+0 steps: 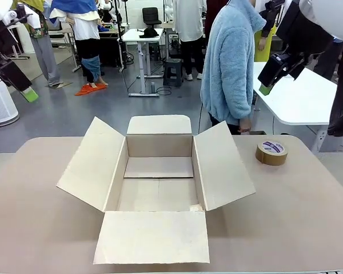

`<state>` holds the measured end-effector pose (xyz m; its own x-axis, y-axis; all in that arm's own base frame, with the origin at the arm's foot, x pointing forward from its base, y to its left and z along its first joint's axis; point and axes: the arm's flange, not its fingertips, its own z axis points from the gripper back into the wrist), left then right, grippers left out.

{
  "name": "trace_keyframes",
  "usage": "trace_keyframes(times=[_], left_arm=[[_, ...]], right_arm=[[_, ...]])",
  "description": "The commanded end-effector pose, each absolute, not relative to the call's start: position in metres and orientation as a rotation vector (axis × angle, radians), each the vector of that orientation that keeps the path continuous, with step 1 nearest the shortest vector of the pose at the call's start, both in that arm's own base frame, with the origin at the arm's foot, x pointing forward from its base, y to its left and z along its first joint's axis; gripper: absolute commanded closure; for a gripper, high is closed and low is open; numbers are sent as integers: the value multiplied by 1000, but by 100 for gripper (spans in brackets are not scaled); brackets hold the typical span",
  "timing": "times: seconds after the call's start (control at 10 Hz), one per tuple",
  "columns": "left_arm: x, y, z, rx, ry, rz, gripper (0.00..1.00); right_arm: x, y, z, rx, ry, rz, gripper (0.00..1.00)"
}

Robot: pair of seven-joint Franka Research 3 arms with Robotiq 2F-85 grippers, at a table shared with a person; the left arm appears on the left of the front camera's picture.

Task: Wrap the clocks to prevent damage.
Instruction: Open the side flaps of the Package Box.

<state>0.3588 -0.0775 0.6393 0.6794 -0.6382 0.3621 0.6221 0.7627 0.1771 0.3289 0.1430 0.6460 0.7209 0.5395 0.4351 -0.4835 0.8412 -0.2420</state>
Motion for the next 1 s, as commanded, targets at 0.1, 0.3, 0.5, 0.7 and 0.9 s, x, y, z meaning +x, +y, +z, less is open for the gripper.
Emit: trace_keyframes(times=[0.1,0.3,0.5,0.7,0.9], left_arm=[[363,-80,632,38,-417,-705,0],[363,-80,632,38,-417,-705,0],[369,-73,634,-11,-447,-840,0],[372,-56,637,-250,-590,-1120,0],[388,-37,615,-435,-668,-1243,0]], right_arm=[[336,136,644,-101,-521,555,0],[336,136,644,-101,-521,555,0],[346,124,628,-13,-604,670,0],[363,96,600,257,-755,791,0],[374,73,572,445,-840,853,0]])
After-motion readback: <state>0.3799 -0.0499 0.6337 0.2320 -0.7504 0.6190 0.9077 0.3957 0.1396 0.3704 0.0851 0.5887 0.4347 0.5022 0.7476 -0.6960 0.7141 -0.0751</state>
